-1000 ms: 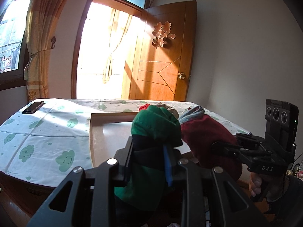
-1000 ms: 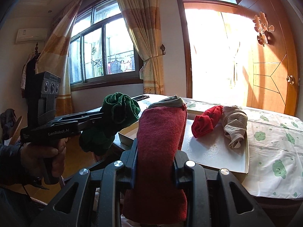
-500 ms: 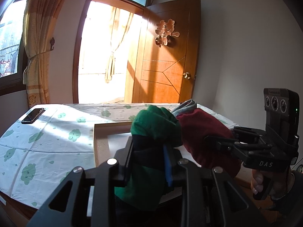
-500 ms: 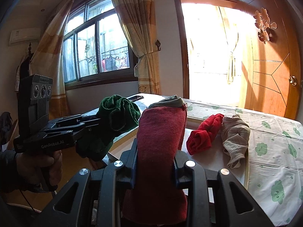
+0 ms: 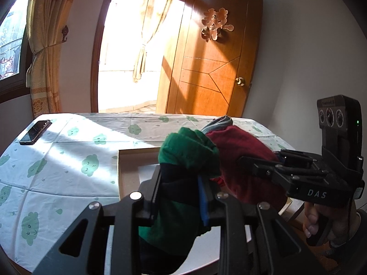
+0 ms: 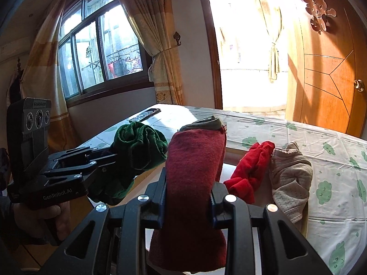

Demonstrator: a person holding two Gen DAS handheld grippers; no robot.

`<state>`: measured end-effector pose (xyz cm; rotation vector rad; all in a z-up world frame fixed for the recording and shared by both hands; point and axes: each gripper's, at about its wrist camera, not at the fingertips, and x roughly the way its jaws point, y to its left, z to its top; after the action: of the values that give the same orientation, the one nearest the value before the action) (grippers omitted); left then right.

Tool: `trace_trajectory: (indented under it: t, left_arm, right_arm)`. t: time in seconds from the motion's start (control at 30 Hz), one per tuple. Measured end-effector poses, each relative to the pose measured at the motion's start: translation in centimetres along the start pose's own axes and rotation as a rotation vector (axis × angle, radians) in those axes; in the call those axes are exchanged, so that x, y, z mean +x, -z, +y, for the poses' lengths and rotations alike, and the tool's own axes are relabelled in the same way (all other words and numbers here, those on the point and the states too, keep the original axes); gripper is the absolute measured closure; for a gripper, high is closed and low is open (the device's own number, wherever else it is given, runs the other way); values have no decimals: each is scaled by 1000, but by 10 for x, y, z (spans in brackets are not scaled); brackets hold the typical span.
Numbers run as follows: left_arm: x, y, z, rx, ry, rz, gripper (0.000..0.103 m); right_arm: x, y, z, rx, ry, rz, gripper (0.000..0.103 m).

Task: Take underwear out of drawer
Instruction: 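Lower the red cloth and green-striped cloth into the tray with both grippers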

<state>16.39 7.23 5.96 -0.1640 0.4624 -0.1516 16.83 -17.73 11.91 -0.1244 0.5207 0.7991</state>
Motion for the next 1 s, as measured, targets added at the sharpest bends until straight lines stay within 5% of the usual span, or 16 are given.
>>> trace_trajectory:
  t: [0.57,1.0]
  left_arm:
    - [73,-37,49,-197,28,143,77]
    - [117,-36,74,-283,-8,250,77]
  right_arm:
    - [72,-37,-36,121,15,143,72]
    - [123,-42,-45,168,43,246,72]
